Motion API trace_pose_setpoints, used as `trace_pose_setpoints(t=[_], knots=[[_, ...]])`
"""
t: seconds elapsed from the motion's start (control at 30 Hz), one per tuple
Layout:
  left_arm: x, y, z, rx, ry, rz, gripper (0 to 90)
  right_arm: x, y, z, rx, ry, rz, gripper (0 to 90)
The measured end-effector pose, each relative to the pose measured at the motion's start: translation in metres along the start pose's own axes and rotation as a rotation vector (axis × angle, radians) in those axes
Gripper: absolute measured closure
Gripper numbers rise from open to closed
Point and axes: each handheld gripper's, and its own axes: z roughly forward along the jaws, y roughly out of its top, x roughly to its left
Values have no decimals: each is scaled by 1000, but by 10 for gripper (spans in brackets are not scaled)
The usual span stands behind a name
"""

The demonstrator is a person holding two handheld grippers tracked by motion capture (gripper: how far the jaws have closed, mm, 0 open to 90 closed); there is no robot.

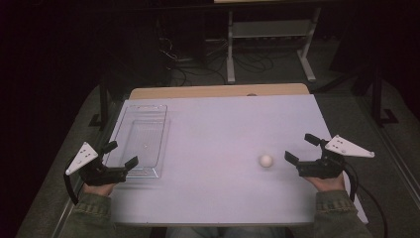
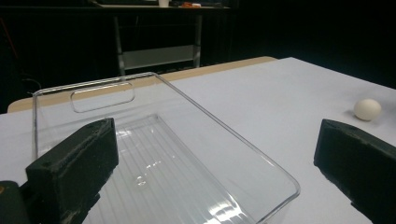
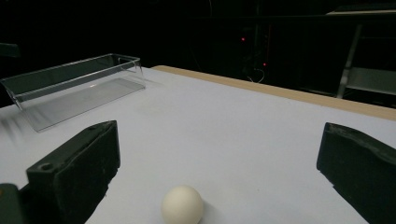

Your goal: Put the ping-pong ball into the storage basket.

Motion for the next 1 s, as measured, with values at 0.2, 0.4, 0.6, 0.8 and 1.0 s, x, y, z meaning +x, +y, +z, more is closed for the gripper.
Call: trace_pose_setpoints(t=[0.2,0.4,0.6,0.8,1.0], knots=[[-2,4,2,20,-26,1,0,1,0,1,2,-1,-4,0],[-4,12,7,52,-43,27,0,1,0,2,8,3,-8,0],[-7,20,12,66,-54,50,0,1,0,2,9,5,-8,0],[-10,33,17,87,-71,81,0,1,0,1,8,6,-8,0],[-12,43,23,103,-87,107,0,1,0,2,7,6,-10,0]])
